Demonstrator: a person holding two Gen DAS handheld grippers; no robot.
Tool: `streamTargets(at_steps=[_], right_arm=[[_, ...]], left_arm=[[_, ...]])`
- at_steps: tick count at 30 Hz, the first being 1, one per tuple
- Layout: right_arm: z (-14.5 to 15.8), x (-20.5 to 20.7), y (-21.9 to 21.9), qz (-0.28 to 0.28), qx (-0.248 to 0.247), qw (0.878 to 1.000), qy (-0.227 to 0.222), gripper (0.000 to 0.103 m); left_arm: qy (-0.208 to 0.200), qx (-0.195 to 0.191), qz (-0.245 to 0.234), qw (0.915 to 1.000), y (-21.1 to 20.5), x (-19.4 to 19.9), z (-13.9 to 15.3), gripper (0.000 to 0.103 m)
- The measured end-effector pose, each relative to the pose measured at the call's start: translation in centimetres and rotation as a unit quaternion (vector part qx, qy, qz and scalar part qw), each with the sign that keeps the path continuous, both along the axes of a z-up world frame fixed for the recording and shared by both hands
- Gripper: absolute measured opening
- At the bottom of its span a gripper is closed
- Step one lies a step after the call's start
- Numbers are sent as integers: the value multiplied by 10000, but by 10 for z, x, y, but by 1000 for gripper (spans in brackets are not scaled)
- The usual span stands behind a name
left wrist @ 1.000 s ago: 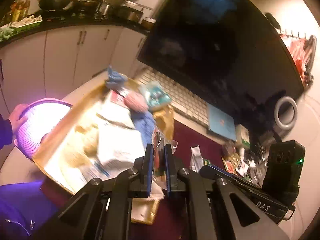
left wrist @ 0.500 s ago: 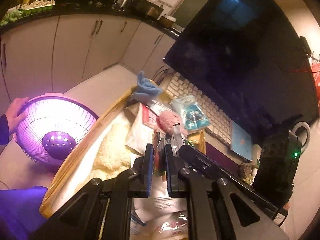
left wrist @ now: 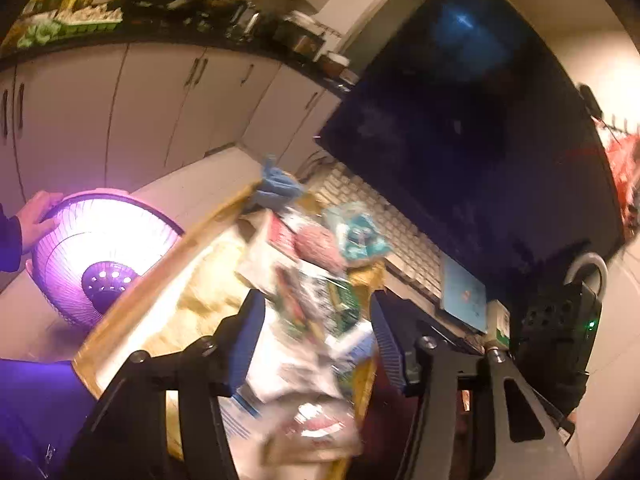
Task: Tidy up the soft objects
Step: 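Carry the snack packet and green sachet into the tray and release them, then grasp the brown knitted plush with the left gripper while the right gripper grasps a green sachet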
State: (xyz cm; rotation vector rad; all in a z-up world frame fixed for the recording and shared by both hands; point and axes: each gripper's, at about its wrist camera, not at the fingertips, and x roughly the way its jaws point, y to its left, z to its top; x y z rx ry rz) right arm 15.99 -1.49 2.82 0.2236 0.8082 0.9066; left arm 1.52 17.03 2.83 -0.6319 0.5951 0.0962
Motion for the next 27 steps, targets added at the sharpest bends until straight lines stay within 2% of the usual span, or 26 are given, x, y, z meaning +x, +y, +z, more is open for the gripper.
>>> streamTargets(at_steps=[3,4,7,11,14,18,21,23,27], right_arm=[[2,-10,-35,-93,-30,9999,72,56],[0,-13,-51,-136,-15,9998,163,56],[-8,-17,-87,-347,-106,9984,432,56],[-21,-27,-140,-720,-256,9956,546,56],[-29,-35,-178,-918,-358,9934,595,56],[-27,-40,-220,-1276,-550,9890,499,56],[-22,-38,-253,-1902,-1042,9755,360,56],[-19,-34,-277,-2336,-1189,9647,253,56],[-24,-25,-317,-3113,-1392,9386,526,56]], left_arm=[[-65,282,-138,9995,-28,-7,8,58],[-75,349,-244,9991,-39,-7,9,61],[-39,552,-610,9966,-76,-5,9,62],[74,434,-1206,9917,-119,5,0,62],[180,575,-1507,9867,-148,11,-7,63],[277,573,-1760,9823,-169,14,-14,63],[354,609,-1870,9798,-177,15,-19,63],[422,594,-1920,9787,-178,17,-22,63],[464,553,-1958,9780,-183,19,-25,63]])
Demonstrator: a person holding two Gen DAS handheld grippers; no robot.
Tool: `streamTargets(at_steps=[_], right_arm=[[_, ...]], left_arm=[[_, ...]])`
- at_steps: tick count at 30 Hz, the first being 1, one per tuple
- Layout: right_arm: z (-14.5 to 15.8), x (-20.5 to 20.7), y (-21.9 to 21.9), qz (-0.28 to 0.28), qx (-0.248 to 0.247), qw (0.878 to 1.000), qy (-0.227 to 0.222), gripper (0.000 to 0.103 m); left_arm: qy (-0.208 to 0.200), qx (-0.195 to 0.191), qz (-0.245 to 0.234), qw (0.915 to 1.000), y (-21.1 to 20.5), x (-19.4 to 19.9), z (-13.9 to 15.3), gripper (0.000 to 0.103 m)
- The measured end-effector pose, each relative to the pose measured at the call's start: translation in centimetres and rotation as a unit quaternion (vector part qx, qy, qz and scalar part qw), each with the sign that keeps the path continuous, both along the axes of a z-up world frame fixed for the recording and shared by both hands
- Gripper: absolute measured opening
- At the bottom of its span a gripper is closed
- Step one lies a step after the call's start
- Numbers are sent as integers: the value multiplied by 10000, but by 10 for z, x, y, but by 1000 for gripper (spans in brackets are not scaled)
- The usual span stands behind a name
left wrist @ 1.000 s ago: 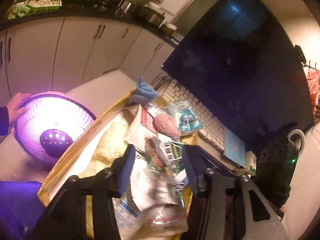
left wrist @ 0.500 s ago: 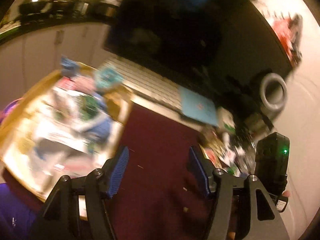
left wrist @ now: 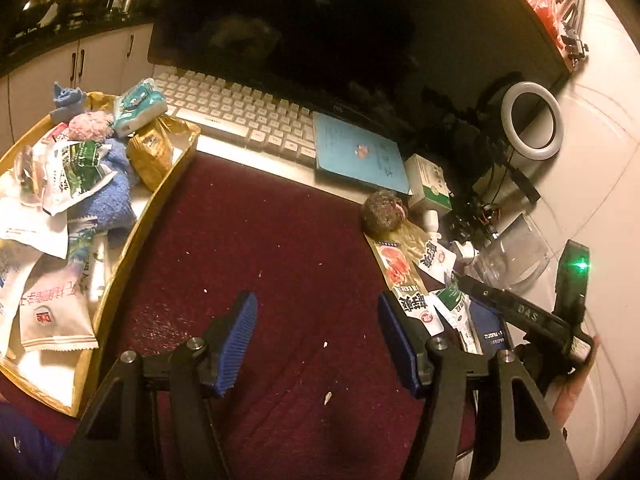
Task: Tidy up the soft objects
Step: 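Grasp the brown knitted plush with the left gripper while the right gripper grasps a green sachet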
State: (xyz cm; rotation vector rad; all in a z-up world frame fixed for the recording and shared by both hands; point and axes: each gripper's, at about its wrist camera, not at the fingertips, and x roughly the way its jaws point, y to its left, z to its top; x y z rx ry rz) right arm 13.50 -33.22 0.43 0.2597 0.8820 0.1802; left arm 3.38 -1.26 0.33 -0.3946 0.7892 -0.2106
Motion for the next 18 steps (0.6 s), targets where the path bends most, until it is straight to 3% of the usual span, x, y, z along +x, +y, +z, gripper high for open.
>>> streamTargets(at_steps=[5,13,18], right_arm=[[-15,11,-18,-409,75,9986,329,56],[-15,29,16,-204,-185,9994,231,56],[-10,11,9,-511,-33,9986,163,56]], left_arm=[[77,9,-92,9999,-9,3,-4,63],[81,61,-200,9997,-23,2,-4,63],[173,30,-167,9997,-22,0,-10,63]])
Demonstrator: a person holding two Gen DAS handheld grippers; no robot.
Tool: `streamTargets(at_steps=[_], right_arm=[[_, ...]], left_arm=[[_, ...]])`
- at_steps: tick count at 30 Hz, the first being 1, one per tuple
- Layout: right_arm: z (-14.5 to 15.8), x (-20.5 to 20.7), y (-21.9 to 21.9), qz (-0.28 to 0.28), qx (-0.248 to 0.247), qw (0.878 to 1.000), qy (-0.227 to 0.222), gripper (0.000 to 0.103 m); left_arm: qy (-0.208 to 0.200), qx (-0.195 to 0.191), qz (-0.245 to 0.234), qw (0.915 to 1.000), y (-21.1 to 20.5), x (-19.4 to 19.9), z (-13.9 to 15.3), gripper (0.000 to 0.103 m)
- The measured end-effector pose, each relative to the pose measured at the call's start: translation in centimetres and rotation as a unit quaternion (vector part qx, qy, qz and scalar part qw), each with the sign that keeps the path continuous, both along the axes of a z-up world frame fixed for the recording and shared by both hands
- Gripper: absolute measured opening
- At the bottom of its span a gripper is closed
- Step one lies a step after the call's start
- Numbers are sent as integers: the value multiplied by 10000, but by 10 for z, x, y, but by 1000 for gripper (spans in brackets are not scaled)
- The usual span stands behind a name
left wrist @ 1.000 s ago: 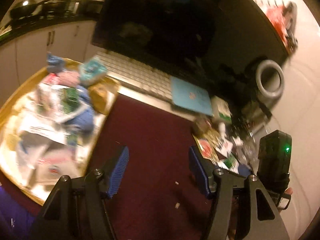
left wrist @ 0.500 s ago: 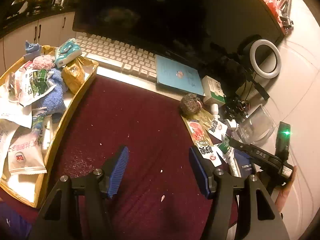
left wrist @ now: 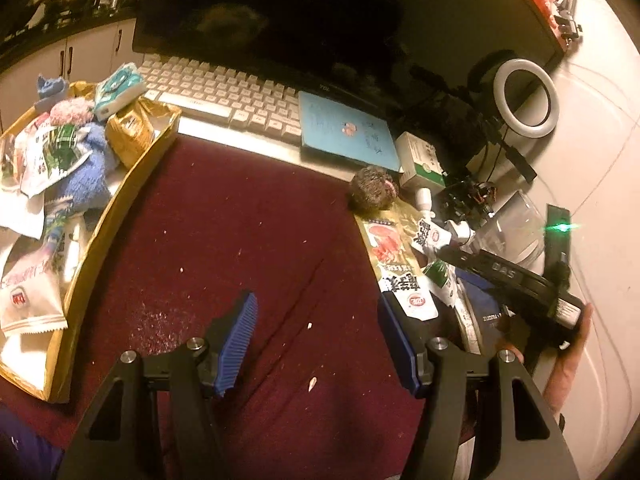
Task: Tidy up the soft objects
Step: 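Grasp the brown knitted plush with the left gripper while the right gripper grasps a green sachet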
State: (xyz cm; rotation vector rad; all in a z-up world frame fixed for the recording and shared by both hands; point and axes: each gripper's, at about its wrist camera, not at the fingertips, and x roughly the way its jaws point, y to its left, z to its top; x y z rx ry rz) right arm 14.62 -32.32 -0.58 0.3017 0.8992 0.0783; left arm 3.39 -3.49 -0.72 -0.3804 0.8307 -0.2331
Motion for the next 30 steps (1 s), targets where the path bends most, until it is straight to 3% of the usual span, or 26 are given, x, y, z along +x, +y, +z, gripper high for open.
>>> streamTargets(at_steps=[4,11,13,17,23,25,30], right_arm=[[-9,3,1,-96,44,9997,206,56],[-14,14,19,-369,-491,9981,104,56],[-15,12,18,-451,-596,9972,76,47],[-16,6,22,-397,-819,9959,-15,43],[-13,-4,36,-252,-1218,9917,-315,20],[-12,-6,35,-198,-1164,9922,-400,16],[-7,-16,19,-116,-450,9963,-727,12]], left_arm=[[69,-70,-17,10000,-4,4,-4,63],[36,-51,-118,9999,-12,0,-2,63],[60,-31,-119,9999,-13,0,-3,63],[141,-41,-159,9998,-18,4,-7,63],[143,48,-290,9995,-29,5,-7,63],[146,66,-298,9994,-31,4,-8,63],[159,17,-383,9991,-34,12,-8,63]])
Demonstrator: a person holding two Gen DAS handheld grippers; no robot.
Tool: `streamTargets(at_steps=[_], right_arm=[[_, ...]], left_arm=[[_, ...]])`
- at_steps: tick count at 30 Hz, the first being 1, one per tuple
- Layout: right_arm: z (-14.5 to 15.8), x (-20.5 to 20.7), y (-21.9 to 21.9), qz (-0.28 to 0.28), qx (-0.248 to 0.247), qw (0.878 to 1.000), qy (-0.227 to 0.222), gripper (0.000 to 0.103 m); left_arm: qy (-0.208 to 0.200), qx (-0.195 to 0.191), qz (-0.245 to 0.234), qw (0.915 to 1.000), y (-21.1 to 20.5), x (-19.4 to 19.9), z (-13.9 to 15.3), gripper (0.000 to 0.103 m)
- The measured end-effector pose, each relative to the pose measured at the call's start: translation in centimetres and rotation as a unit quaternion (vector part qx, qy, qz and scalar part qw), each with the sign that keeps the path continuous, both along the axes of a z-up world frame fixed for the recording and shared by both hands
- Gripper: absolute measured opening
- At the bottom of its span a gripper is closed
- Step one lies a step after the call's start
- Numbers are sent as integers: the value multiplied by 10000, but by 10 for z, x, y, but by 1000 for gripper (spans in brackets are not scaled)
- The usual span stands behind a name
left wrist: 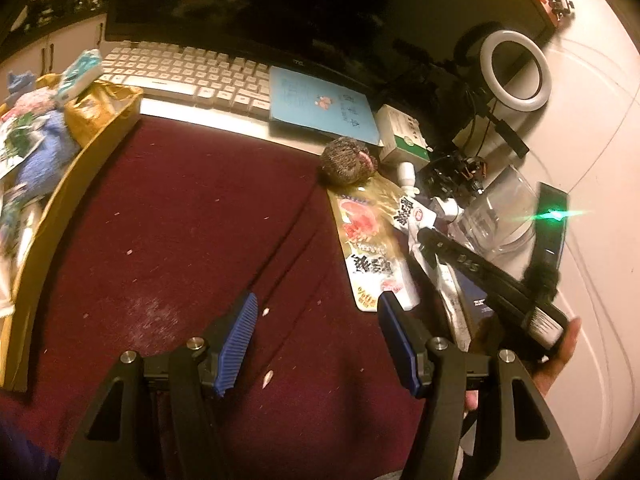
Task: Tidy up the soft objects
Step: 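Grasp the brown knitted plush with the left gripper while the right gripper grasps a green sachet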
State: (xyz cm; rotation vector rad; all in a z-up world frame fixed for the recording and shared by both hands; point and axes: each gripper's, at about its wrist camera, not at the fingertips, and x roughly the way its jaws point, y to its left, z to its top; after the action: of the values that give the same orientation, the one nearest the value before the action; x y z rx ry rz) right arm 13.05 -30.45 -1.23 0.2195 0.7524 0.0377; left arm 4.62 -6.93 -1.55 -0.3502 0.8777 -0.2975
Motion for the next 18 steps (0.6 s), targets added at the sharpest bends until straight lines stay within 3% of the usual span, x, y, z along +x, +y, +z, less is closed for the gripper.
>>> streamTargets(at_steps=[8,18], right_arm=[[6,-12,-7,40,456,9978,-483,11],[-1,-1,-3,182,545,9980,-279,11]], left_arm=[[-5,283,-358,9990,-24,54,10,63],[374,705,-498,9956,-67,171,0,62]])
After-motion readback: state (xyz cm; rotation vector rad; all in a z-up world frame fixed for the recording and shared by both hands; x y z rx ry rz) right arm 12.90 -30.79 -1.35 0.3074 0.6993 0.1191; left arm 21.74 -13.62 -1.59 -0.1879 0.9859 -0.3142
